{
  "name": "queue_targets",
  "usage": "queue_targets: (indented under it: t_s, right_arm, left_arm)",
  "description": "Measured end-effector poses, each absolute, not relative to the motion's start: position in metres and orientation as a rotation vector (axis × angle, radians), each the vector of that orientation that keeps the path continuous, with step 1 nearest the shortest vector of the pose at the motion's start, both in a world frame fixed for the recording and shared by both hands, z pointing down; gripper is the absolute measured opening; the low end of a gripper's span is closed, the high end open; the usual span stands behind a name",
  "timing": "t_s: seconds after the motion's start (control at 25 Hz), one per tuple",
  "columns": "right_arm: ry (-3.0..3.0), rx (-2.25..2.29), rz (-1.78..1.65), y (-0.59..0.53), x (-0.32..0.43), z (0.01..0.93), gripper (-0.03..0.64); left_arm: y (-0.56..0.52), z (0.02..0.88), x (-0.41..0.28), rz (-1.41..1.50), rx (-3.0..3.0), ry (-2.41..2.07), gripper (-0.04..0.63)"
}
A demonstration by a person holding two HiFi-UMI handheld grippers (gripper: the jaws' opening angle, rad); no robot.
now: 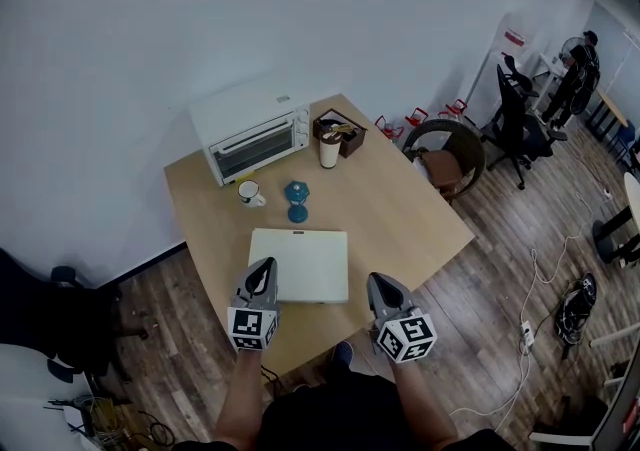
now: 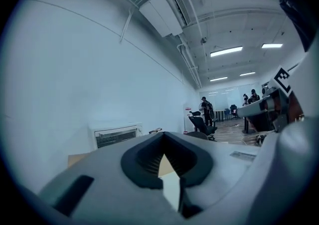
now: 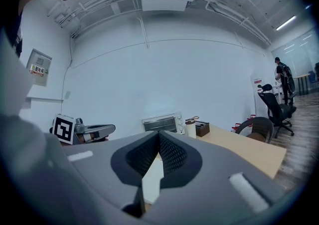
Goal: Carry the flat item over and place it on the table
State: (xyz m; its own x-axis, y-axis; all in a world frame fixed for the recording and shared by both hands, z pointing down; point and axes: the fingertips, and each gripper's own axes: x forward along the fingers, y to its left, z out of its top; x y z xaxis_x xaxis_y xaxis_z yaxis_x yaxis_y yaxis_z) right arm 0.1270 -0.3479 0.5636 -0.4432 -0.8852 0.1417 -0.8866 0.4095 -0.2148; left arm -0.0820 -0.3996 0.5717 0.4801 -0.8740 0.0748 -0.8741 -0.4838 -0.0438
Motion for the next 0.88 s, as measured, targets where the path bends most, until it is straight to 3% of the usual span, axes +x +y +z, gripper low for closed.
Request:
queue_targets:
  t_s: [0.52, 0.88]
  right_arm:
    - [-2.648, 1.645, 0.342, -0.355, 0.118, 0.556, 0.008]
    - [-2.689, 1.538, 0.061, -0.380, 0.097, 0.543, 0.006]
  left_arm:
    - [-0.388, 0.551, -0.074, 0.139, 2.830, -1.641, 0.000]
    - [-0.377, 0.546, -0.061, 0.135, 2.910, -1.520, 0.000]
